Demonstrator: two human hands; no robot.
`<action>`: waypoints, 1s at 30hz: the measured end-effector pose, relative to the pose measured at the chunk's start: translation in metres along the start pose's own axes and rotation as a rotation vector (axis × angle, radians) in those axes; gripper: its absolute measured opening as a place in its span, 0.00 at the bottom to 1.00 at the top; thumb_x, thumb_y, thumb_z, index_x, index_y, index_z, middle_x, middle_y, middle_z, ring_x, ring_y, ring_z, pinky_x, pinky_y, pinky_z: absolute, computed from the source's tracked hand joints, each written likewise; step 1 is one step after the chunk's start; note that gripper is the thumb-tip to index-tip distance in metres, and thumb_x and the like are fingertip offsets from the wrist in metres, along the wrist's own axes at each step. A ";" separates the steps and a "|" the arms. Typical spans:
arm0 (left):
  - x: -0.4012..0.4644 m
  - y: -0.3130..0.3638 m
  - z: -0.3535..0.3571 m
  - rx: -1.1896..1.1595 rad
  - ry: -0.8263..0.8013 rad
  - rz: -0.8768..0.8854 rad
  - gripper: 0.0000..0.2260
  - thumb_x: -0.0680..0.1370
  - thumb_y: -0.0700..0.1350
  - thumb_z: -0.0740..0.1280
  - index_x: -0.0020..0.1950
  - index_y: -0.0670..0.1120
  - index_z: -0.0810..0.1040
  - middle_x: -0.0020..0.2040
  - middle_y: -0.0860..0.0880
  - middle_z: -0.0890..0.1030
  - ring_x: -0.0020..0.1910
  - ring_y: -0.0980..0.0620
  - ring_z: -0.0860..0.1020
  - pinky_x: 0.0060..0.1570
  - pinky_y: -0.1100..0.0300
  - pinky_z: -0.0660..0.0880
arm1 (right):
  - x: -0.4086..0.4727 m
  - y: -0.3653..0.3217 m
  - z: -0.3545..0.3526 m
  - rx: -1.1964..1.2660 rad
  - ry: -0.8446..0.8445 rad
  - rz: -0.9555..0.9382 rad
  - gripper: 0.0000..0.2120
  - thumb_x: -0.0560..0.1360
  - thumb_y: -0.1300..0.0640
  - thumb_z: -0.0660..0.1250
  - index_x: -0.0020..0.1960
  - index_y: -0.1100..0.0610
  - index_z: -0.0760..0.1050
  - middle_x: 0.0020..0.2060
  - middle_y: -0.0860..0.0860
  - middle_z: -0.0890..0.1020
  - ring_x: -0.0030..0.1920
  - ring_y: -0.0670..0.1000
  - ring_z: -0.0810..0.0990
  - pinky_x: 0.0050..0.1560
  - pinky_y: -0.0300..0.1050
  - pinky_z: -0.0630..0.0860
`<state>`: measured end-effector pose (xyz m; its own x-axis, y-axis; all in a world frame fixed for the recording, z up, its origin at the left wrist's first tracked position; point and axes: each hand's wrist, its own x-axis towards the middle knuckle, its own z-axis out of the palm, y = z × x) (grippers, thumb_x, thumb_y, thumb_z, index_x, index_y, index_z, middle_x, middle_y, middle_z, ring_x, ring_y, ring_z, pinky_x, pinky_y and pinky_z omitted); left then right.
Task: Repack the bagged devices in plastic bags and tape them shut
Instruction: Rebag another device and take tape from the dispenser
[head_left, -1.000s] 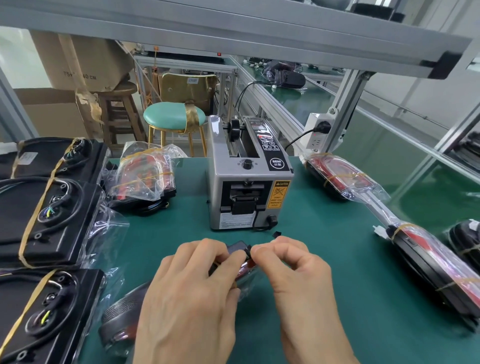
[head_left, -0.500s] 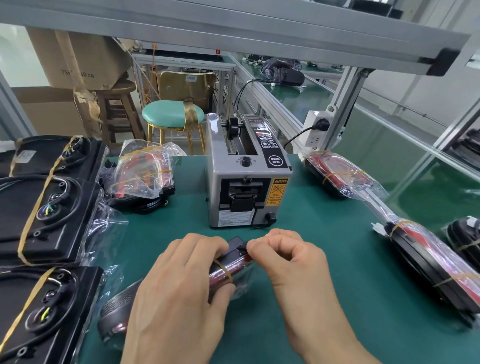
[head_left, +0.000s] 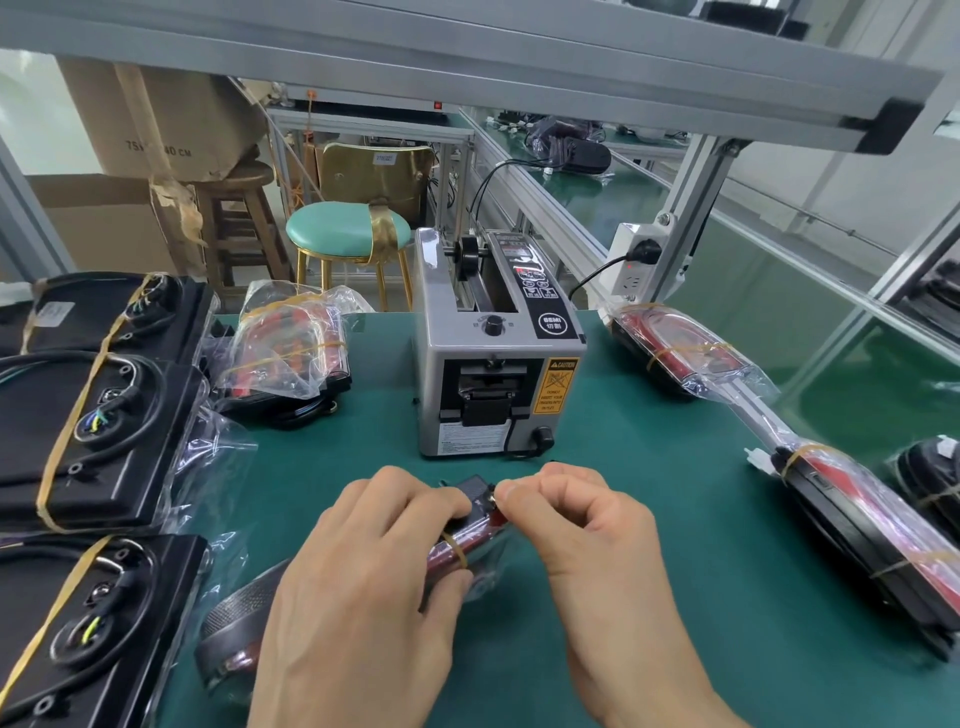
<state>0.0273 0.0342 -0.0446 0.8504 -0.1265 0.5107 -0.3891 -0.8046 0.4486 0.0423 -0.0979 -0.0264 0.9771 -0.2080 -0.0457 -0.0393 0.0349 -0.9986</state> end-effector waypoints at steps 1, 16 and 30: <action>0.000 0.000 0.000 -0.003 0.007 0.007 0.24 0.53 0.39 0.82 0.45 0.50 0.81 0.40 0.55 0.77 0.41 0.56 0.70 0.40 0.62 0.67 | 0.000 0.000 0.001 0.018 0.011 0.005 0.11 0.66 0.62 0.72 0.25 0.58 0.79 0.36 0.47 0.75 0.34 0.38 0.74 0.35 0.25 0.68; 0.000 0.001 -0.003 0.002 -0.075 0.026 0.30 0.51 0.39 0.82 0.51 0.52 0.84 0.39 0.54 0.75 0.40 0.54 0.68 0.30 0.64 0.69 | -0.002 0.005 0.004 -0.025 0.053 -0.046 0.10 0.67 0.64 0.72 0.28 0.56 0.82 0.39 0.51 0.78 0.36 0.37 0.76 0.34 0.25 0.68; 0.001 0.002 -0.004 -0.064 -0.053 -0.054 0.35 0.48 0.41 0.82 0.49 0.54 0.71 0.41 0.62 0.74 0.40 0.60 0.69 0.36 0.76 0.62 | 0.001 0.006 0.001 -0.090 0.020 -0.089 0.09 0.65 0.65 0.72 0.28 0.56 0.82 0.37 0.52 0.77 0.35 0.38 0.74 0.37 0.26 0.68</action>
<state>0.0257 0.0345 -0.0407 0.8877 -0.1161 0.4456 -0.3626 -0.7728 0.5208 0.0437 -0.0968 -0.0323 0.9731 -0.2261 0.0441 0.0282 -0.0728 -0.9969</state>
